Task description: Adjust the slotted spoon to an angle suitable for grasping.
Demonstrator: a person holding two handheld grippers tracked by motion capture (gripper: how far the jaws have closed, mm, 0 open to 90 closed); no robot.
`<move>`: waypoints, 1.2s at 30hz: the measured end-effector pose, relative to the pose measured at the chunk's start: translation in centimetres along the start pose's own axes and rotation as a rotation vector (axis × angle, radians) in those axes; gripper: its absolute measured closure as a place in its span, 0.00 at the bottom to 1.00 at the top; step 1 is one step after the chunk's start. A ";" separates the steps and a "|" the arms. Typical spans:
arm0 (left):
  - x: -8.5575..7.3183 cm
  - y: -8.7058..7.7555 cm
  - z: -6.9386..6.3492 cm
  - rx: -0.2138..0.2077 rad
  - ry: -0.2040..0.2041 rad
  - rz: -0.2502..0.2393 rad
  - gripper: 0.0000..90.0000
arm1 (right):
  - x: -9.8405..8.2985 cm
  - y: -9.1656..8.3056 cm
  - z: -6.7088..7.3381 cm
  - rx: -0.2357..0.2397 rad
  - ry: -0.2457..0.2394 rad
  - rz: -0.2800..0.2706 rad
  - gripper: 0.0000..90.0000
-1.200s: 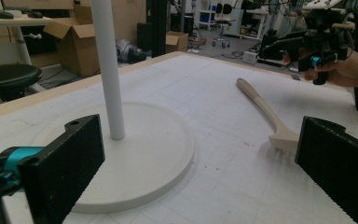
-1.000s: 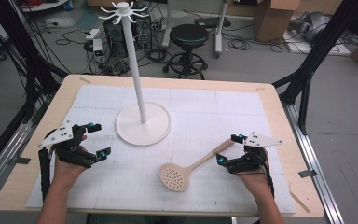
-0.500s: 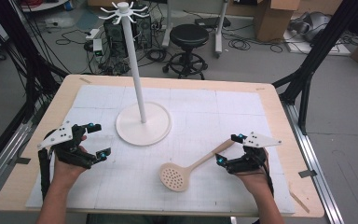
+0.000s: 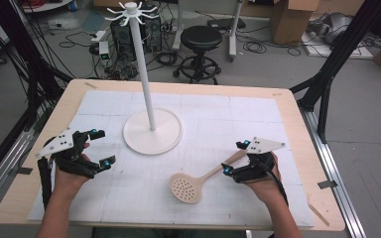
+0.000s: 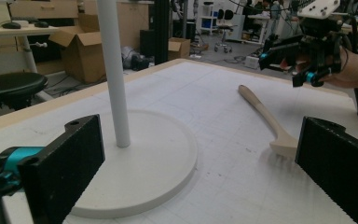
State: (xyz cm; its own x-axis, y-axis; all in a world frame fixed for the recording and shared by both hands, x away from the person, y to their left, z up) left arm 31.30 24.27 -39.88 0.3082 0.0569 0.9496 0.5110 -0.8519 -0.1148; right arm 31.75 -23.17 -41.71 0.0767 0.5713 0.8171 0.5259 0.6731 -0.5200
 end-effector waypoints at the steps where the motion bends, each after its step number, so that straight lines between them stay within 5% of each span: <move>1: 0.0 0.0 0.0 0.000 0.002 0.000 0.02 | 0.1 0.2 0.3 0.025 -0.010 0.001 0.27; 6: 0.1 -0.2 0.0 0.003 0.005 -0.005 0.02 | 0.3 0.8 1.4 0.160 -0.032 0.019 0.66; 7: 0.1 -0.2 0.0 0.003 0.004 -0.005 0.02 | 0.3 0.8 1.4 0.160 -0.032 0.019 0.66; 11: 0.1 -0.2 0.0 0.005 0.005 -0.003 0.02 | 0.2 1.2 2.3 0.237 -0.057 0.053 0.95; 22: 0.2 -0.5 0.1 0.010 0.006 -0.008 0.02 | -0.6 4.5 4.4 0.303 -0.073 0.190 1.00; 36: 0.2 -0.3 0.1 0.007 0.006 -0.007 0.02 | 1.9 8.9 4.6 0.270 -0.037 0.183 1.00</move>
State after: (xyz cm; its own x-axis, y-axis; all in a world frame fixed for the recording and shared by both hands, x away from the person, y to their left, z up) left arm 31.33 24.62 -39.67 0.2999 0.0602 0.9521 0.5192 -0.8475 -0.1099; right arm 32.67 -13.89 -45.95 0.1156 0.7079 0.6968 0.2618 0.6550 -0.7089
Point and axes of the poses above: each handheld gripper's, and its own axes: y roughly forward along the jaws, x roughly out of its top, z roughly to its left, the point moved 3 cm from there along y, roughly forward along the jaws, and after that the axes turned 14 degrees about -y, right-handed, at the moved point
